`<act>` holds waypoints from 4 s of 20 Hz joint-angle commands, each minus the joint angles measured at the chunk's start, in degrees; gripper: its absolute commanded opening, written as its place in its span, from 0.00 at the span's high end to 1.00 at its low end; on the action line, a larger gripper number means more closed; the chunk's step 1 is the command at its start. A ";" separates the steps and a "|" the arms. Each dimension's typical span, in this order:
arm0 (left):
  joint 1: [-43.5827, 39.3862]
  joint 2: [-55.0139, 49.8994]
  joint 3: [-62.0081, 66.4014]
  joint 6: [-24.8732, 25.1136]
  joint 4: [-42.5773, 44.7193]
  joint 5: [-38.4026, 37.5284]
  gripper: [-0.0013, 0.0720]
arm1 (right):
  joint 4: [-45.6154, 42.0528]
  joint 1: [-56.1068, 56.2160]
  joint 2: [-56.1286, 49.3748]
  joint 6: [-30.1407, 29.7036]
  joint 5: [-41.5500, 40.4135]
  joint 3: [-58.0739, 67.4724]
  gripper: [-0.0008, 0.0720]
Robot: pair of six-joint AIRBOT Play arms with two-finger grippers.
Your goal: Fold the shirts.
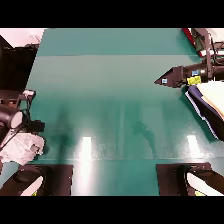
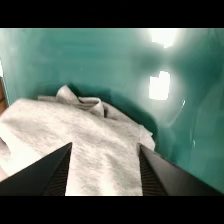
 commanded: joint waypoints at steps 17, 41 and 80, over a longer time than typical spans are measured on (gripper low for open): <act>0.00 0.31 -1.90 -3.72 2.97 -6.45 0.95 | 0.07 0.04 -0.02 -0.44 0.09 -0.02 0.96; -12.85 -34.21 57.83 32.39 -58.27 13.46 0.95 | 0.46 0.04 11.52 0.94 -19.23 0.11 0.97; -8.90 -16.44 29.27 20.26 -36.35 5.25 0.95 | -0.11 0.04 0.42 1.07 -11.06 0.09 0.62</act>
